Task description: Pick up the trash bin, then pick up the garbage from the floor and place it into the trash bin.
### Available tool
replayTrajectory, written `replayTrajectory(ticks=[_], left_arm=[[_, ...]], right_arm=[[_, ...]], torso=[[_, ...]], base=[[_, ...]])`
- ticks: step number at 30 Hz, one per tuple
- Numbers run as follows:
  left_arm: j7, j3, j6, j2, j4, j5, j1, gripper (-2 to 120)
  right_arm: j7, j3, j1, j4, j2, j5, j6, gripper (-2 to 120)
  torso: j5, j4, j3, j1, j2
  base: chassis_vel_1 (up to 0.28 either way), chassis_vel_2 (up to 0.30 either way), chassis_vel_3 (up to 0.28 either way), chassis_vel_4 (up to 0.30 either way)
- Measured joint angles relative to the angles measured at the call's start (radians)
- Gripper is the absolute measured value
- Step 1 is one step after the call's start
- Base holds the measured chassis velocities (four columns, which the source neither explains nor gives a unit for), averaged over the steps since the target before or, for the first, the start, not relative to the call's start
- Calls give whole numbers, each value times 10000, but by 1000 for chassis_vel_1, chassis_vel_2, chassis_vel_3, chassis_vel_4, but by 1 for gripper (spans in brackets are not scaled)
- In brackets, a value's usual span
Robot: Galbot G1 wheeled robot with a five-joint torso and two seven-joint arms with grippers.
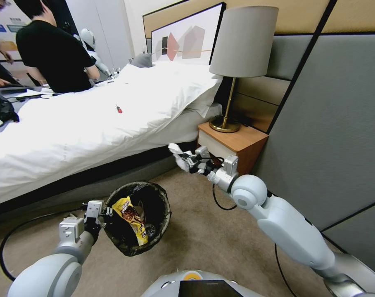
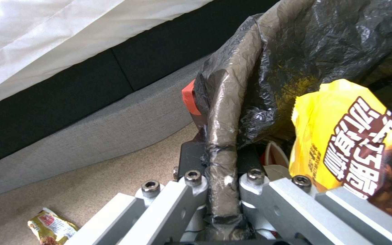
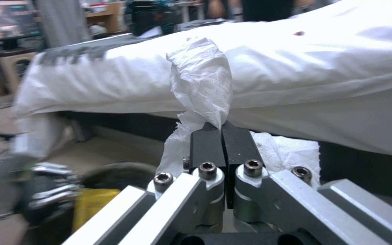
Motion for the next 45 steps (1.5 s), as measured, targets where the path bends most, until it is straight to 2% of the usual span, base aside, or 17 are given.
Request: replayTrajectory(ticks=[12,28,30,32,35,36,39,40,45], left_arm=[[5,42,5,-13,0,36,-50,1],[7,107,9,-64,0,64,-34,1],[9,120,9,-64,0,67,-23,1],[10,121,9,-64,0,66,-15,1],[12,118,8,-53,0,67,-7,1],[12,118,8,-53,0,67,-7,1],[13,116,9,-50,0,66,-9,1],[13,116,9,-50,0,66,-9,1],[16,81,9,-34,0,60,-22,1]], right_arm=[[38,-1867,394,519,122,360,-92,0],[366,-2445,283,74,66,59,-449,0],[501,-2575,232,-113,140,-88,-500,10],[593,-2618,211,-182,177,-134,-508,13],[907,-2698,167,-313,269,-181,-533,28],[907,-2698,167,-313,269,-181,-533,28],[990,-2777,157,-443,357,-282,-534,43],[990,-2777,157,-443,357,-282,-534,43],[991,-2858,121,-674,477,-501,-530,61]], torso=[[1,1,0,0,0],[1,0,0,0,0],[1,0,0,0,0],[1,0,0,0,0],[1,0,1,0,0],[1,0,1,0,0],[1,0,0,0,0],[1,0,0,0,0],[1,0,0,0,0]], base=[[0,0,0,0],[0,0,0,0],[0,0,0,0],[0,0,0,0],[0,0,0,0],[0,0,0,0],[0,0,0,0],[0,0,0,0],[0,0,0,0]])
